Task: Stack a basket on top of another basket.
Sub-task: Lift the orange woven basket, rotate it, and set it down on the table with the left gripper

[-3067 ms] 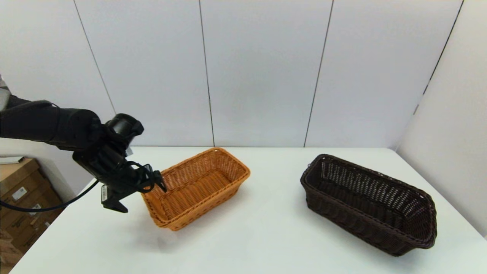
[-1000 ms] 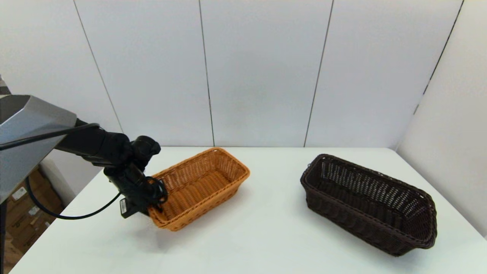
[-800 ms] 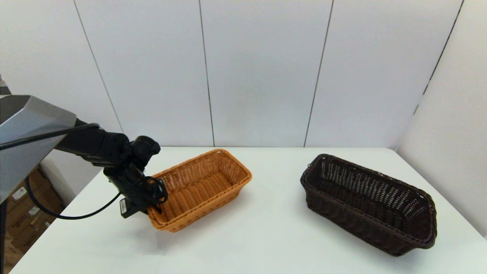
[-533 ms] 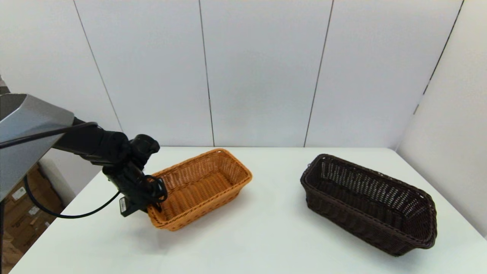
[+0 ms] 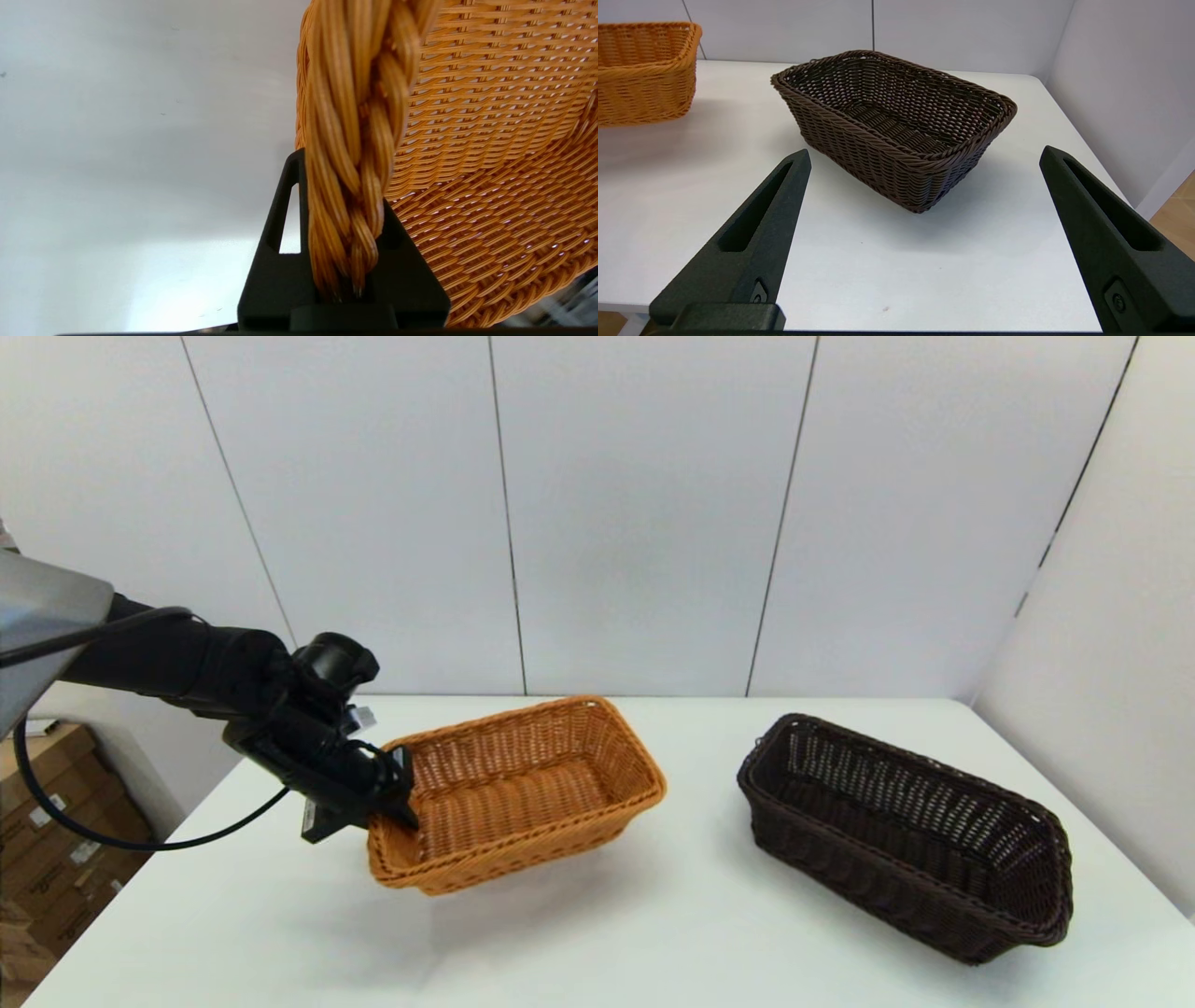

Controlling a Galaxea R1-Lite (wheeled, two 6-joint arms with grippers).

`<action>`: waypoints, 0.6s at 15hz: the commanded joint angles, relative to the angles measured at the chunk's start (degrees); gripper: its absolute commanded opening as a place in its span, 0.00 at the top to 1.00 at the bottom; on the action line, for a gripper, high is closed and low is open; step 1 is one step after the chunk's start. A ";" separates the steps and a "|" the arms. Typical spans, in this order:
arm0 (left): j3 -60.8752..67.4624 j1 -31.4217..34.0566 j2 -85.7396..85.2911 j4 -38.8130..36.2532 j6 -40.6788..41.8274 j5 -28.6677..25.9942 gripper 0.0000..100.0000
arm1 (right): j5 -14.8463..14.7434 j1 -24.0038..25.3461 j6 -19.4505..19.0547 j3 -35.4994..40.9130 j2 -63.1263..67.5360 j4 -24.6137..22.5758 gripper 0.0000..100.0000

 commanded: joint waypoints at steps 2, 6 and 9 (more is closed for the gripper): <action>-0.08 -0.13 -1.07 2.42 9.90 -0.77 1.00 | 0.02 0.00 -0.02 0.01 -0.01 -0.01 0.00; -2.28 -0.22 1.65 5.50 19.92 -1.21 1.00 | 0.02 0.00 0.06 0.01 0.07 -0.01 0.00; -5.09 -2.41 3.23 5.85 19.30 -2.00 1.00 | 0.02 0.00 -0.02 0.01 -0.01 -0.01 0.00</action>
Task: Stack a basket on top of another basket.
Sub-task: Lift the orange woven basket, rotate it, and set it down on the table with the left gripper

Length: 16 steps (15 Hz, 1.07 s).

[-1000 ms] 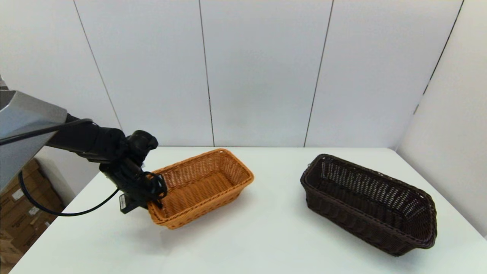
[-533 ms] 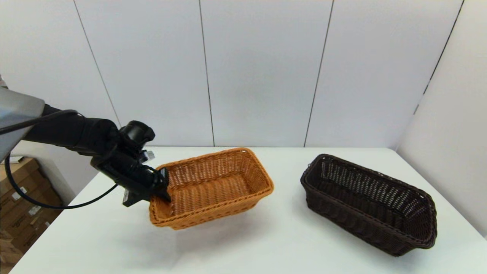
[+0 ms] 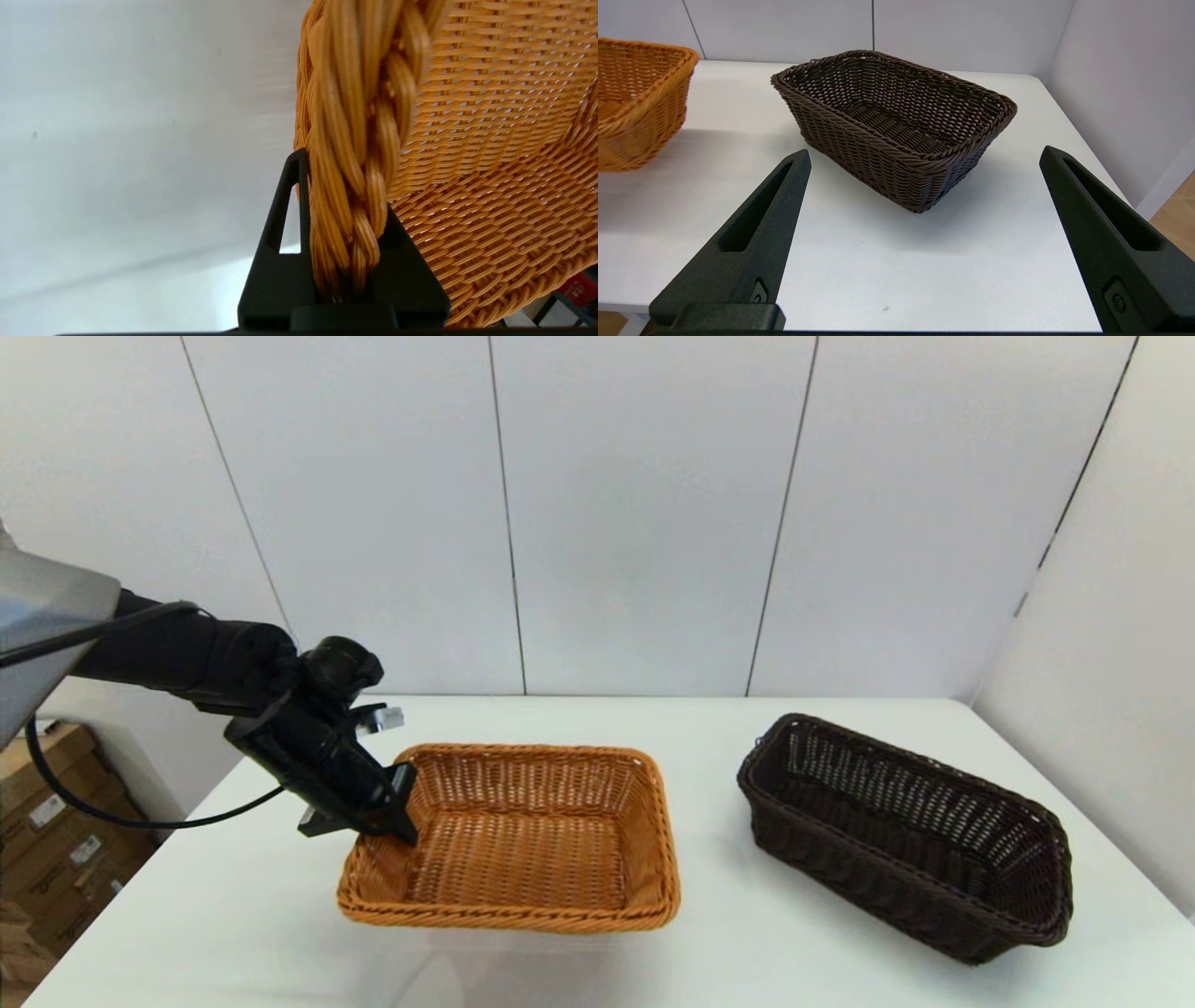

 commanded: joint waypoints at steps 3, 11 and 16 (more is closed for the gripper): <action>-7.06 -3.89 4.47 2.30 -4.89 -0.56 1.00 | 0.02 0.00 -0.05 0.01 -0.01 -0.01 0.00; -13.13 -8.28 8.34 5.29 -9.37 -1.26 1.00 | 0.02 0.00 -0.05 0.01 -0.01 -0.01 0.00; -14.80 -9.51 10.98 4.76 -9.63 -1.26 1.00 | 0.02 0.00 -0.05 0.01 -0.01 -0.01 0.00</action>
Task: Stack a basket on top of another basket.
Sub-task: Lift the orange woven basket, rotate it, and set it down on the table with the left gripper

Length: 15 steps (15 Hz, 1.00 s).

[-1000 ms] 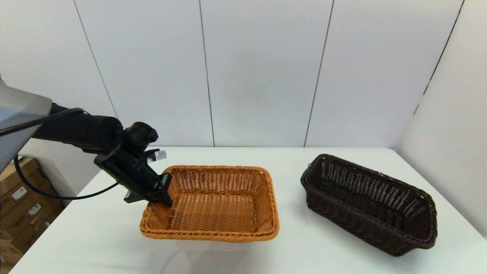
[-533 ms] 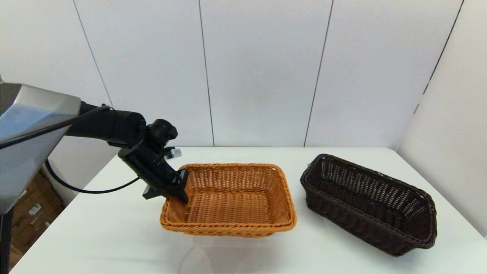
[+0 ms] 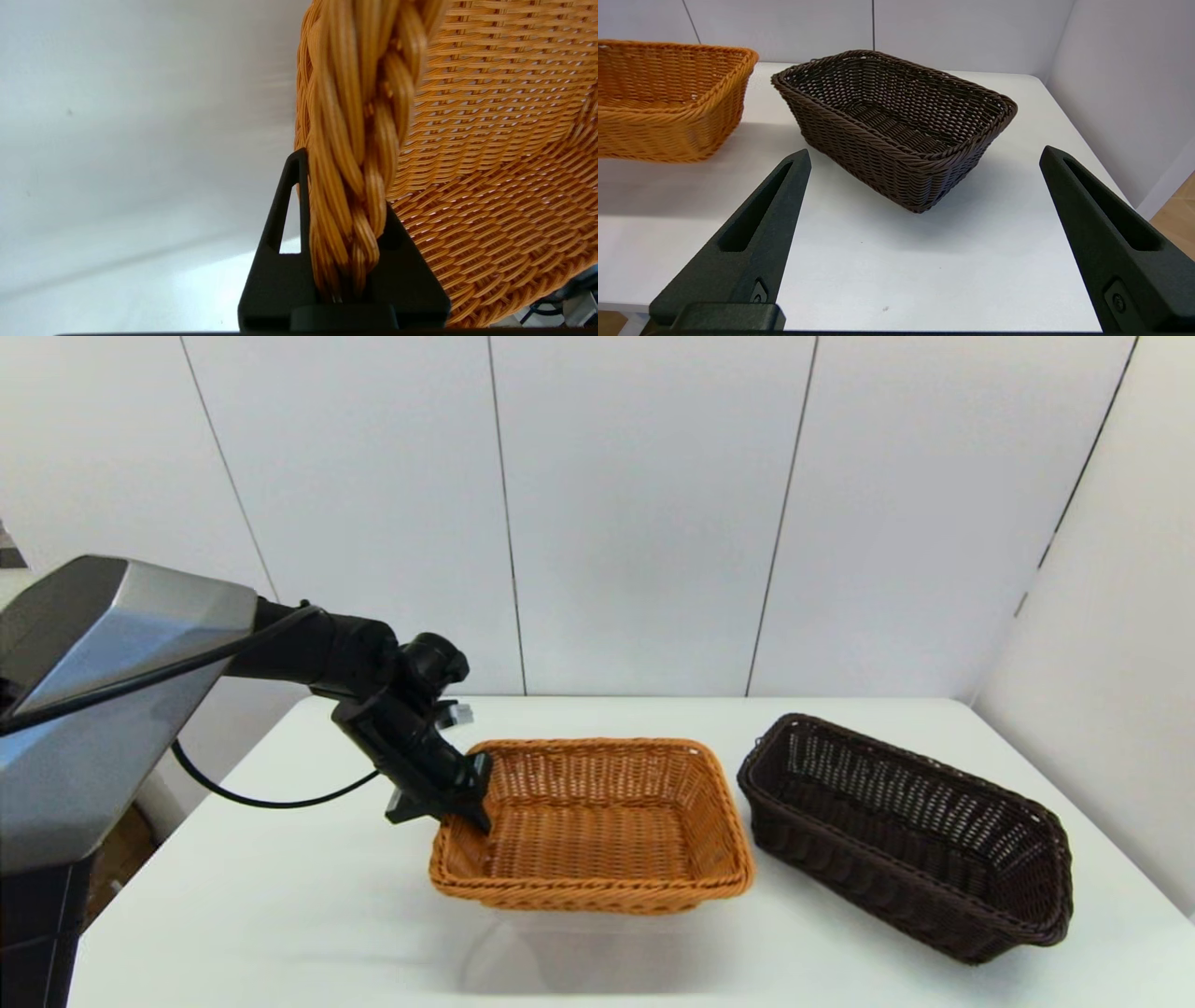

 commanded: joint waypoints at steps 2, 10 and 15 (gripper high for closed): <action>-0.92 -0.86 2.32 -0.42 -0.99 -0.11 1.00 | 0.04 0.00 -0.07 0.01 -0.01 -0.04 0.00; -0.48 -0.86 3.37 -2.00 -1.87 -0.28 1.00 | 0.04 0.00 -0.07 0.01 -0.01 -0.04 0.00; -0.30 -0.86 3.46 -2.00 -1.87 -0.28 1.00 | 0.04 0.00 0.01 0.01 -0.01 -0.04 0.00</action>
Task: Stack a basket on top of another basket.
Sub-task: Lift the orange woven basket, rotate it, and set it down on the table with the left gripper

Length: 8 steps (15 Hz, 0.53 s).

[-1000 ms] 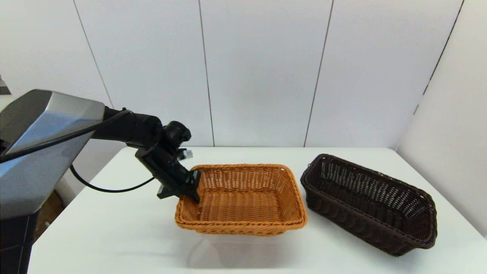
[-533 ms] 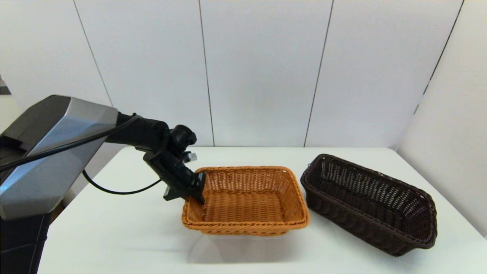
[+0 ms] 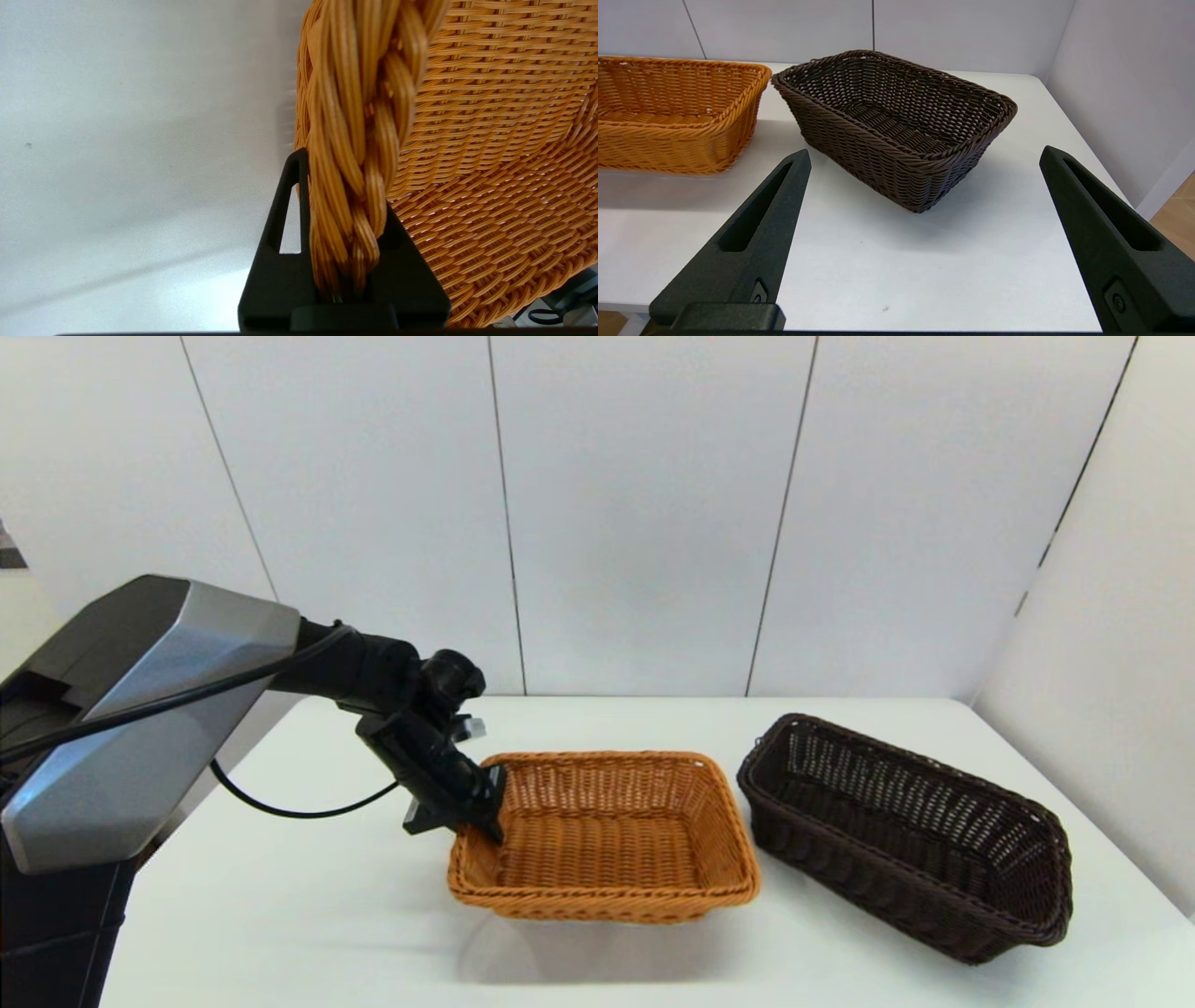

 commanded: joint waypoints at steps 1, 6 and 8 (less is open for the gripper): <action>0.00 -0.01 0.12 0.23 -0.13 -0.12 1.00 | 0.02 0.00 -0.05 0.01 -0.04 -0.01 0.00; 0.00 -0.01 0.12 0.05 -0.66 -0.21 1.00 | 0.02 0.00 -0.05 0.10 -0.04 -0.01 0.00; 0.00 -0.01 0.12 -0.56 -0.75 -0.30 1.00 | 0.02 0.00 -0.05 0.01 -0.04 -0.01 0.00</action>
